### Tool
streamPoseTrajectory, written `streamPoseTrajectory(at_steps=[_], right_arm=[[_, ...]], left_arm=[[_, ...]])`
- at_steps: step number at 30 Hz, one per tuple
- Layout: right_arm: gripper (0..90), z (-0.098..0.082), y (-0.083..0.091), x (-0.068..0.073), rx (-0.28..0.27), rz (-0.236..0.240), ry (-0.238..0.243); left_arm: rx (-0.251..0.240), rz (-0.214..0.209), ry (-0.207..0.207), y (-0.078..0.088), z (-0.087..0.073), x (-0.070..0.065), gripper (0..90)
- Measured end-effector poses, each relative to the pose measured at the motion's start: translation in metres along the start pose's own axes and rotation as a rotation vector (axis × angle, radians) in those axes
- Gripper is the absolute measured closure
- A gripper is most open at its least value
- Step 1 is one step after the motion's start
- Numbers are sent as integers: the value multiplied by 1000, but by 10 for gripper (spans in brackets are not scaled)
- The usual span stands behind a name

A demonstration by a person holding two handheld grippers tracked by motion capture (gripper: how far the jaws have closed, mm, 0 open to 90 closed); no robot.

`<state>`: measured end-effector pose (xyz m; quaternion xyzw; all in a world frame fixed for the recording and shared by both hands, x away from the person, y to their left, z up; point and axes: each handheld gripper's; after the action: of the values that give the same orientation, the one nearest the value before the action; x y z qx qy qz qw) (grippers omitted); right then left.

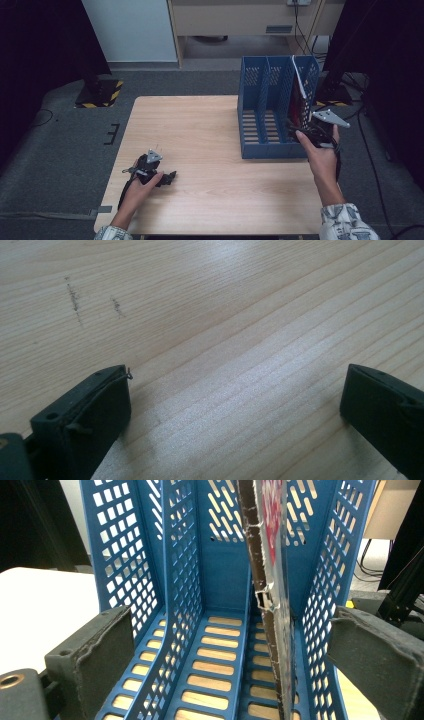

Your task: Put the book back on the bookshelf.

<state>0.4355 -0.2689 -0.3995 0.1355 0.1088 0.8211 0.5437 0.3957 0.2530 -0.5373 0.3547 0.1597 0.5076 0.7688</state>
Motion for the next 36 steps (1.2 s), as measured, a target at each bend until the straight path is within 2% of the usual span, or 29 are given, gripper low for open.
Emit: streamPoseTrajectory(at_steps=[14,36], right_arm=[[50,-6,6,6,5,25,6],[47,-28,18,29,37,97,6]], left_arm=[[0,0,1,0,0,0,0],[0,0,1,0,0,0,0]])
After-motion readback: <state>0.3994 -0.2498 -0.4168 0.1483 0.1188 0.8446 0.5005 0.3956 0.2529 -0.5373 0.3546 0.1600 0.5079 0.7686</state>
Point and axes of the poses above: each handheld gripper's, and its own axes: y roughly backward along the jaws, z roughly out of its top, x roughly to its left, and after that the axes turned 9 degrees about z, right-handed
